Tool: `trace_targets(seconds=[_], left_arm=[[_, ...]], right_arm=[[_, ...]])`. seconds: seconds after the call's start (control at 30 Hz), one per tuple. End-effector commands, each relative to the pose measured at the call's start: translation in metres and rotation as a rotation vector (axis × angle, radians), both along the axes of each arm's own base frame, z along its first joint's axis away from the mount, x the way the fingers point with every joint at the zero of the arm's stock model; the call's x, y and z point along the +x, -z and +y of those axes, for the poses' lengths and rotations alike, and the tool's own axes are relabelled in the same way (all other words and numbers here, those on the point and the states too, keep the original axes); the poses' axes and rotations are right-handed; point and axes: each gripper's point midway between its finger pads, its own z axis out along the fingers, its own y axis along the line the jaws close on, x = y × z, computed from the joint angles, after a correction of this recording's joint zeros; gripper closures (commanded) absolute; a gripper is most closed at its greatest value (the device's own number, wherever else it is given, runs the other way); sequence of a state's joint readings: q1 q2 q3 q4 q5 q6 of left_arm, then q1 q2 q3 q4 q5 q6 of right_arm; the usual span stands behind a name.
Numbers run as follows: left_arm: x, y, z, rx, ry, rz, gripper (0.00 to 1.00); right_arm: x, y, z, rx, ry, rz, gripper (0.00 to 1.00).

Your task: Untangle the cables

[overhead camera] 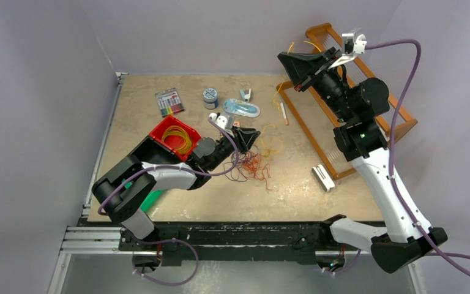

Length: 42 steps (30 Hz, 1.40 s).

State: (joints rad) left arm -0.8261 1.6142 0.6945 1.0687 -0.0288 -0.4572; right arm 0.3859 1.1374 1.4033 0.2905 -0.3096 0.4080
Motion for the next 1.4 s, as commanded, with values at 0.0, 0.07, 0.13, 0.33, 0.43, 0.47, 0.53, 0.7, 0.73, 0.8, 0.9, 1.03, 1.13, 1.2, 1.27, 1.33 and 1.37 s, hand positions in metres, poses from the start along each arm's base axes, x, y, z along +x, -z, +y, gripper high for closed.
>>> trace_targets(seconds=[0.0, 0.07, 0.13, 0.33, 0.43, 0.47, 0.53, 0.7, 0.73, 0.8, 0.9, 1.03, 1.13, 1.2, 1.27, 1.33, 1.37], left_arm=[[-0.006, -0.039, 0.007, -0.097, -0.006, -0.075, 0.66], [-0.008, -0.042, 0.011, -0.115, -0.008, -0.077, 0.58], [-0.009, -0.044, 0.012, -0.12, -0.009, -0.08, 0.56], [-0.008, -0.046, 0.016, -0.128, -0.028, -0.077, 0.54], [-0.008, -0.046, 0.016, -0.127, -0.029, -0.074, 0.54], [-0.008, -0.045, 0.016, -0.126, -0.03, -0.074, 0.54], [-0.008, -0.044, 0.016, -0.125, -0.029, -0.071, 0.54], [-0.006, -0.044, 0.015, -0.125, -0.034, -0.065, 0.53], [-0.005, -0.044, 0.015, -0.127, -0.034, -0.065, 0.53], [-0.005, -0.045, 0.013, -0.129, -0.03, -0.065, 0.53], [-0.004, -0.044, 0.01, -0.128, -0.02, -0.064, 0.51], [-0.002, -0.037, 0.004, -0.116, -0.009, -0.05, 0.5], [0.001, -0.027, -0.001, -0.098, 0.001, -0.029, 0.65], [0.002, -0.019, -0.004, -0.092, 0.006, -0.013, 0.78], [0.003, -0.012, -0.006, -0.09, 0.01, 0.004, 0.91], [0.002, -0.011, -0.007, -0.095, 0.016, 0.008, 1.0], [0.002, -0.011, -0.007, -0.099, 0.016, 0.007, 1.0]], right_arm=[[-0.015, -0.022, -0.006, 0.037, -0.004, -0.072, 1.0], [-0.013, -0.021, -0.005, 0.036, -0.006, -0.07, 1.0], [-0.012, -0.02, -0.004, 0.033, -0.008, -0.067, 1.0], [-0.01, -0.018, -0.003, 0.029, -0.011, -0.06, 1.0], [-0.011, -0.018, -0.002, 0.028, -0.014, -0.06, 1.0], [-0.011, -0.018, -0.002, 0.029, -0.015, -0.06, 1.0], [-0.011, -0.018, -0.002, 0.028, -0.015, -0.061, 1.0], [-0.011, -0.018, -0.001, 0.027, -0.021, -0.06, 1.0], [-0.01, -0.018, 0.0, 0.027, -0.023, -0.059, 1.0], [-0.011, -0.018, 0.0, 0.027, -0.026, -0.059, 1.0], [-0.011, -0.018, 0.001, 0.027, -0.031, -0.058, 1.0], [-0.012, -0.019, 0.002, 0.027, -0.042, -0.058, 1.0], [-0.013, -0.019, 0.002, 0.027, -0.047, -0.058, 1.0], [-0.014, -0.02, 0.002, 0.029, -0.049, -0.059, 1.0], [-0.014, -0.02, 0.002, 0.028, -0.047, -0.059, 1.0], [-0.015, -0.02, 0.002, 0.028, -0.047, -0.059, 1.0], [-0.015, -0.02, 0.001, 0.028, -0.045, -0.058, 1.0]])
